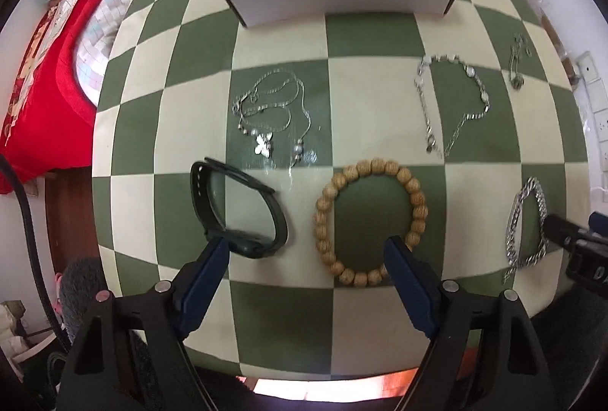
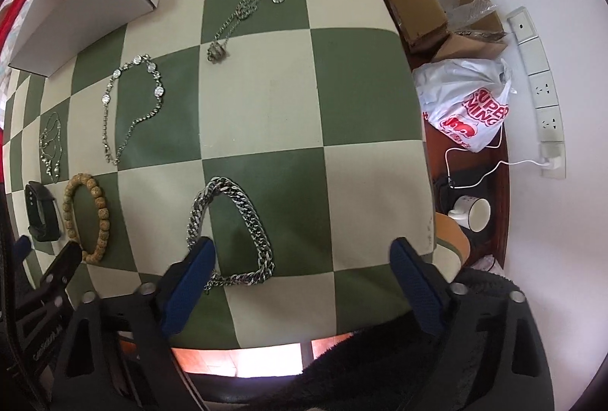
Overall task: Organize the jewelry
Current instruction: 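Lower the left tool to the wooden bead bracelet while the right tool lowers to the silver curb chain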
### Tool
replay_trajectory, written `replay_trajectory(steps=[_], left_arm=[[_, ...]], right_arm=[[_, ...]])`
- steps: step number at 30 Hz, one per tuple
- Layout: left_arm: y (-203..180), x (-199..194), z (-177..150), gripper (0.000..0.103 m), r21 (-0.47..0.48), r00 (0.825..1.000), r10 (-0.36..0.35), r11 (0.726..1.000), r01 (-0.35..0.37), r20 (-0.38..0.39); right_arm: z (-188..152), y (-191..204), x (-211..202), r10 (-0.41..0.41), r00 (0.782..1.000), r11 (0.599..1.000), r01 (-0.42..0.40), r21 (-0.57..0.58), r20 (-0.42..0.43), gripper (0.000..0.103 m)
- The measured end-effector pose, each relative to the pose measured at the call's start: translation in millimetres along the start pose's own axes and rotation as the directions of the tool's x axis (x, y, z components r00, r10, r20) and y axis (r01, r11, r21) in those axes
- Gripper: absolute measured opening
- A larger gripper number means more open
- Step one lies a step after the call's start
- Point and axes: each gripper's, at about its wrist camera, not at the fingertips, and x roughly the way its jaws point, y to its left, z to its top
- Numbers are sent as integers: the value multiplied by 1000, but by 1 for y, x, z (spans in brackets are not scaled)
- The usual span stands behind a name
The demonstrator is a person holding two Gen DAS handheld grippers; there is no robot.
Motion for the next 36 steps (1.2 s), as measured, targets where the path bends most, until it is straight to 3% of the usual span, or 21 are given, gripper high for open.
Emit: replay_trajectory(steps=[3, 10, 15, 20, 23, 26, 29, 32, 36], left_arm=[[-2, -4, 3, 76, 4, 1000, -17, 1000, 17, 22], [-12, -15, -19, 75, 3, 999, -35, 999, 35, 11], [-17, -5, -25, 52, -21, 999, -47, 999, 47, -17], [-6, 7, -22, 51, -105, 991, -123, 988, 118, -48], [-1, 8, -21, 51, -152, 984, -172, 975, 164, -43], [8, 9, -17, 50, -174, 984, -179, 970, 172, -22], [17, 13, -13, 40, -189, 977, -210, 962, 199, -37], [38, 18, -15, 39, -259, 942, -331, 916, 306, -58], [55, 23, -18, 39, -313, 942, -332, 900, 305, -38]], right_arm=[[2, -3, 7, -21, 1000, 1000, 21, -5, -2, 84], [-1, -6, 18, -11, 1000, 1000, 11, -15, -10, 73], [-6, -2, 18, 2, 1000, 1000, -2, -27, 10, 63], [-7, 3, 15, 22, 999, 999, -21, -40, 24, 49], [-9, 5, 14, 24, 999, 999, -22, -47, 28, 49], [-9, 5, 14, 24, 999, 999, -22, -50, 28, 49], [-10, 7, 13, 24, 999, 998, -22, -52, 27, 49], [-11, 5, 13, 30, 999, 999, -29, -44, 20, 49], [-9, 0, 15, 35, 999, 999, -35, -32, 11, 49]])
